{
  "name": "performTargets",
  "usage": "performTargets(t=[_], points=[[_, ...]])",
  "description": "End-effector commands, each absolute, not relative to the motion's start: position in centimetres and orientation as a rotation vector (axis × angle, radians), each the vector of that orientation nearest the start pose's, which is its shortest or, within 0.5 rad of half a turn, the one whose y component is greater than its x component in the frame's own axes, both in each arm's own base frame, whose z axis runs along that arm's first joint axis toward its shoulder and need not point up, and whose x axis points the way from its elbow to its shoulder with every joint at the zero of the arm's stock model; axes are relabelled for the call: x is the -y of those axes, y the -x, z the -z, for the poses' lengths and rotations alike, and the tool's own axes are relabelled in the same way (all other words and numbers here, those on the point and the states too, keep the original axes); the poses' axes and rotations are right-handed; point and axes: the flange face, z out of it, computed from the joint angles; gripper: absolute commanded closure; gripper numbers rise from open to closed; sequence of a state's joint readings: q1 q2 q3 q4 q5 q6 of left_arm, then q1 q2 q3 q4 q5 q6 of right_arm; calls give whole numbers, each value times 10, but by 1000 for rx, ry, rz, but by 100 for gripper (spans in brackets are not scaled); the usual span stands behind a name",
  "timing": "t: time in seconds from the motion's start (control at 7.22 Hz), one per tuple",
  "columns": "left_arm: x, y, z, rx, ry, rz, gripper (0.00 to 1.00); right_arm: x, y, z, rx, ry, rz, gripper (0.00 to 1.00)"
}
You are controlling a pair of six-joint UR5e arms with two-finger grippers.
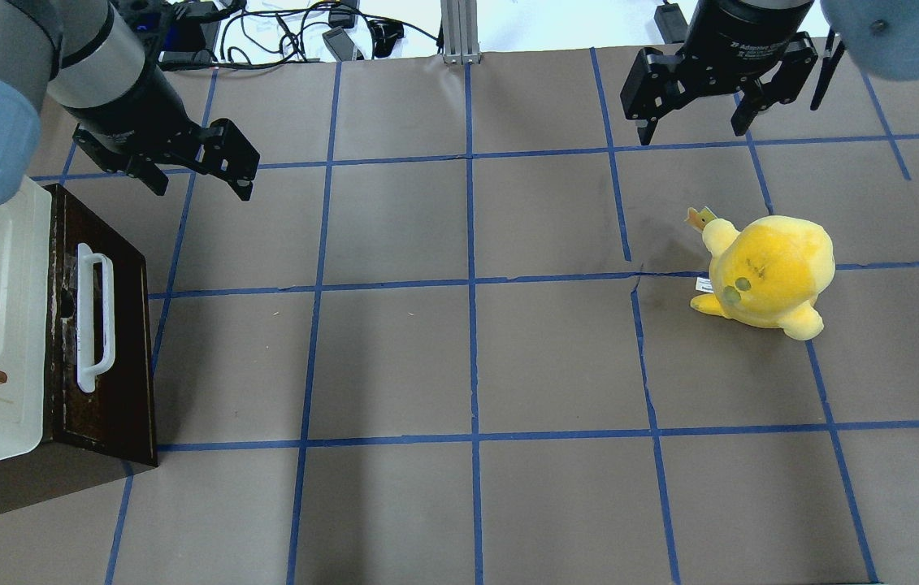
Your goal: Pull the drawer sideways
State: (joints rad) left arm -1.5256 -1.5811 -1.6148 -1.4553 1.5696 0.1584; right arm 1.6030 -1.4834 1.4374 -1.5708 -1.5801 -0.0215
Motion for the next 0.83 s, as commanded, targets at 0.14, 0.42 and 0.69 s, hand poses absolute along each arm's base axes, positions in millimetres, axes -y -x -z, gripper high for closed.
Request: performTargets(t=[0.14, 0.42, 0.69], points=[[523, 105, -451, -3058, -102, 40, 0, 529, -149, -509, -3149, 84, 73, 0], [523, 106, -442, -3015, 70, 20, 0, 529, -149, -509, -3149, 84, 73, 0], [533, 108, -414, -2902, 106, -48, 0, 529, -149, -509, -3150, 84, 73, 0]])
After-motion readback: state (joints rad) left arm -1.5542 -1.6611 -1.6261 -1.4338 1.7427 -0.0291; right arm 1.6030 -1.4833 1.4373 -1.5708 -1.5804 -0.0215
